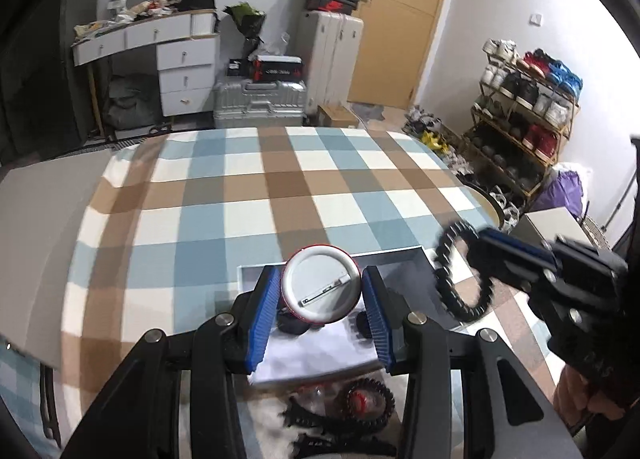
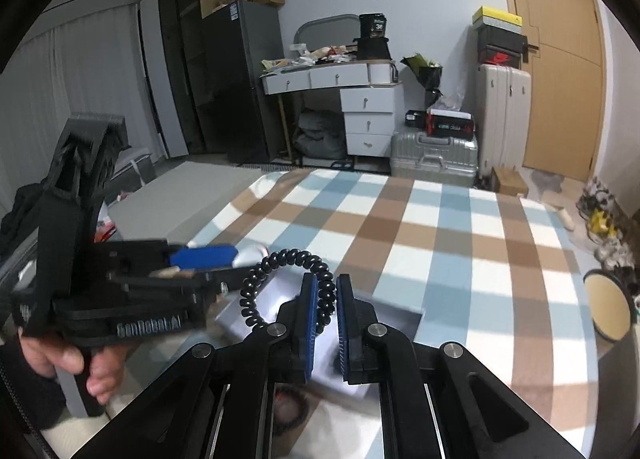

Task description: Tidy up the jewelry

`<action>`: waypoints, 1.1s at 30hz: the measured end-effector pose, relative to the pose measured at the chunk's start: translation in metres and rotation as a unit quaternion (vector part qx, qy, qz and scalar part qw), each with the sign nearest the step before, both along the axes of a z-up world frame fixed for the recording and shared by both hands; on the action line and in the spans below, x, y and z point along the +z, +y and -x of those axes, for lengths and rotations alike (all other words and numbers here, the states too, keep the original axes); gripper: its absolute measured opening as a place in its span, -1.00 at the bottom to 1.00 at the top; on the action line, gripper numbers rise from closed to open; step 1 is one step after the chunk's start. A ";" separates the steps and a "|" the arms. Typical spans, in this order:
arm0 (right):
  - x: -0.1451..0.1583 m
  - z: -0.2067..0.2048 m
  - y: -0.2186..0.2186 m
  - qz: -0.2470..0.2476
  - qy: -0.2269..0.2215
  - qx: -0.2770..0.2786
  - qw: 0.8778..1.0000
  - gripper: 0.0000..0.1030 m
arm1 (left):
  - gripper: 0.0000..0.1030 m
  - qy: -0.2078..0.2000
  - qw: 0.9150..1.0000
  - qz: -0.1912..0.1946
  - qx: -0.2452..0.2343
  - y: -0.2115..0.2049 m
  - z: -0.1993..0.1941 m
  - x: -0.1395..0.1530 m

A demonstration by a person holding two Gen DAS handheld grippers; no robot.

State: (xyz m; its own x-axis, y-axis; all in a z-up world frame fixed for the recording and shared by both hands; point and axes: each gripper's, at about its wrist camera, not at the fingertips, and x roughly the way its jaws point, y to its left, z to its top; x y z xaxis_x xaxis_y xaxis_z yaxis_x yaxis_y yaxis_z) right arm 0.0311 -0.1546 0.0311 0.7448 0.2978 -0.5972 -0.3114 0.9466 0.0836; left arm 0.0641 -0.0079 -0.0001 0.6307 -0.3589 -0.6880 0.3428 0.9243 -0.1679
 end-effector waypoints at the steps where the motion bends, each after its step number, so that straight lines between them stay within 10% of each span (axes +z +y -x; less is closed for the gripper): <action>1: -0.001 -0.006 -0.001 0.001 0.000 -0.005 1.000 -0.83 | -0.29 0.000 1.000 -0.006 0.003 -0.002 -0.004 -0.002; 12: -0.050 -0.041 -0.024 -0.014 0.064 -0.048 0.997 -0.83 | -0.29 0.062 0.998 0.007 -0.008 -0.003 -0.020 -0.036; 33: -0.066 -0.036 -0.009 0.003 0.067 -0.056 0.996 -0.78 | -0.28 0.041 0.999 0.019 0.015 0.001 -0.014 -0.032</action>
